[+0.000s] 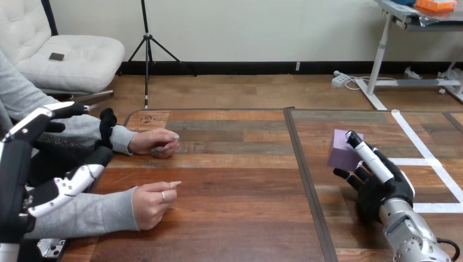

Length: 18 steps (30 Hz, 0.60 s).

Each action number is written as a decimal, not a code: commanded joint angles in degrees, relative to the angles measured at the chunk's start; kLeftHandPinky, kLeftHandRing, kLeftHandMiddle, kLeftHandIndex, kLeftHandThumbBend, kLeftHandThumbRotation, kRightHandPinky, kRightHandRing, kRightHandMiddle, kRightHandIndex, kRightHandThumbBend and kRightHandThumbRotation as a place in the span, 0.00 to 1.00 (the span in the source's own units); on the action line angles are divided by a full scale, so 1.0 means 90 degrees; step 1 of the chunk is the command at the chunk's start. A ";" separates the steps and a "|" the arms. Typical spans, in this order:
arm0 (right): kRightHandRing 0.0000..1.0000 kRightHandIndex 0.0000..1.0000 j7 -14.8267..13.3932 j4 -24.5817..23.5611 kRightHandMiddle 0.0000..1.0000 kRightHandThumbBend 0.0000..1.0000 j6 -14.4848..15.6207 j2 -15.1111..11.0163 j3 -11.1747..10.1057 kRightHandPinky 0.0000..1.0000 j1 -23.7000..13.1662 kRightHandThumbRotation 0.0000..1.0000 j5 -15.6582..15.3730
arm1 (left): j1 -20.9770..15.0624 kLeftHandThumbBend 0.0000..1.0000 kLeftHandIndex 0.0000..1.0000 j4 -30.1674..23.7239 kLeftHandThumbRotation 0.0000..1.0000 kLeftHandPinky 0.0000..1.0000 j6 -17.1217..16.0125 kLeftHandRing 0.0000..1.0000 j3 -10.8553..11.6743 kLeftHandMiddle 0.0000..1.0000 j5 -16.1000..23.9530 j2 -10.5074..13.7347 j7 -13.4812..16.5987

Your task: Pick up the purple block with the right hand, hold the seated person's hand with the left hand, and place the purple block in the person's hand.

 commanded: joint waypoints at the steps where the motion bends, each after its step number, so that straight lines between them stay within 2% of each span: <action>1: 0.41 0.46 0.0012 -0.0688 0.46 0.68 0.0137 0.0105 -0.0029 0.36 -0.0026 0.00 0.0146 | -0.0288 0.83 0.72 -0.0420 0.45 0.54 0.0077 0.71 0.0022 0.74 0.0397 0.0296 0.0204; 8: 0.40 0.46 0.0113 -0.0842 0.46 0.67 0.0211 0.0117 0.0009 0.35 0.0078 0.00 0.0108 | -0.0309 0.96 0.73 -0.0614 0.42 0.51 0.0397 0.71 -0.0033 0.75 0.1025 0.0408 0.0395; 14: 0.41 0.46 0.0054 -0.1077 0.46 0.68 0.0316 0.0161 0.0049 0.35 0.0171 0.00 0.0080 | -0.0336 0.99 0.74 -0.0600 0.42 0.50 0.0568 0.71 -0.0171 0.76 0.1313 0.0516 0.0467; 18: 0.40 0.46 0.0133 -0.1142 0.46 0.69 0.0275 0.0154 0.0104 0.35 0.0221 0.00 0.0031 | -0.0360 1.00 0.76 -0.0559 0.41 0.52 0.0670 0.73 -0.0284 0.78 0.1487 0.0669 0.0405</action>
